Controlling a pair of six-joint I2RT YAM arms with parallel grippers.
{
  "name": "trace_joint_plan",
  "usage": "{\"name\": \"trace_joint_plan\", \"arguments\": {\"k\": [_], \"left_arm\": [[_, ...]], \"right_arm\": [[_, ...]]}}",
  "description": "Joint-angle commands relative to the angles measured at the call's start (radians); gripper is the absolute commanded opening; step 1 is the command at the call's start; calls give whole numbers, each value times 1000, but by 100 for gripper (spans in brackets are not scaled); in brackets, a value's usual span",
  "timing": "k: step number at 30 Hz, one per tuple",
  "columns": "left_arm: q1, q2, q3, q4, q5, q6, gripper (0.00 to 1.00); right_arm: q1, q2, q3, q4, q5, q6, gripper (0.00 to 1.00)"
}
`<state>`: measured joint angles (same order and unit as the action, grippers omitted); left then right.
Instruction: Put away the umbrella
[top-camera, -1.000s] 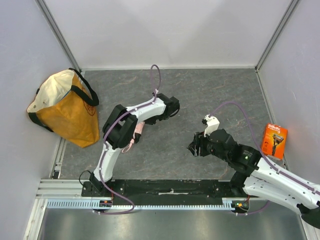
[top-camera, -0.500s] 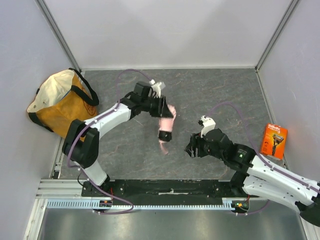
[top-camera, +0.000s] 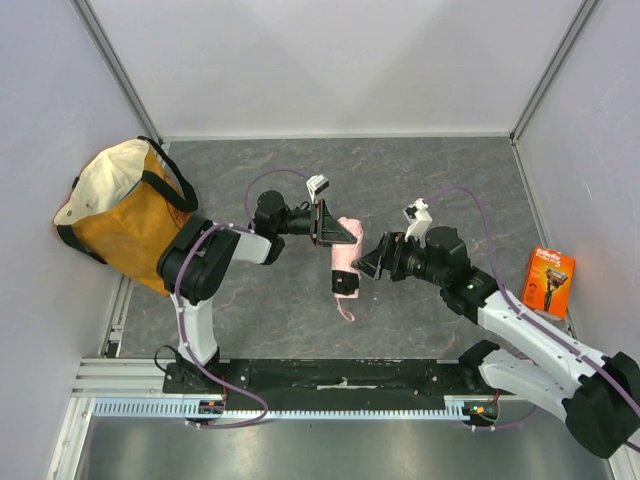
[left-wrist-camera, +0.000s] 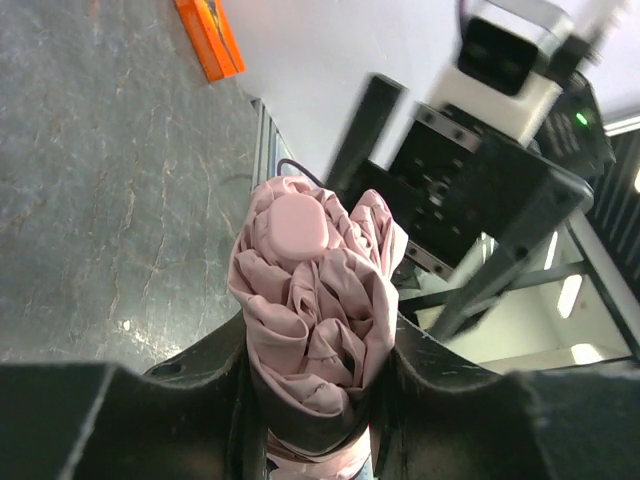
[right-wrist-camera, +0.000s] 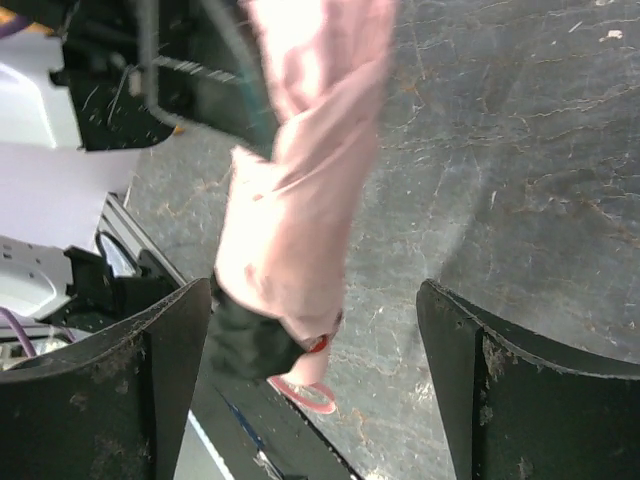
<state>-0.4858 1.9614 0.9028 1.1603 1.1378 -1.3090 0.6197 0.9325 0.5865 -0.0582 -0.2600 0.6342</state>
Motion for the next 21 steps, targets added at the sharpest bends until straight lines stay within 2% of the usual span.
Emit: {"name": "trace_joint_plan", "arguments": {"k": [1,3,7,11,14,16,18,21], "left_arm": [[-4,-128,-13,193,20,72,2],[-5,-150,-21,151,10,117,2],[-7,-145,-19,153,-10,113,2],[-17,-145,-12,136,-36,117,2],[-19,-151,-2,125,-50,114,2],[-17,-160,1,112,-59,117,2],[-19,-177,1,87,-70,131,2],[-20,-225,-2,-58,-98,213,5]], "right_arm": [[-75,66,-71,288,-200,114,88],[-75,126,-88,403,-266,160,86],[-68,184,-125,610,-326,251,82],[-45,215,-119,681,-326,266,75],[-25,235,-128,727,-328,277,58],[-9,239,-146,771,-326,288,52],[0,233,-165,784,-295,295,40],[0,229,-160,747,-260,297,11]]}}
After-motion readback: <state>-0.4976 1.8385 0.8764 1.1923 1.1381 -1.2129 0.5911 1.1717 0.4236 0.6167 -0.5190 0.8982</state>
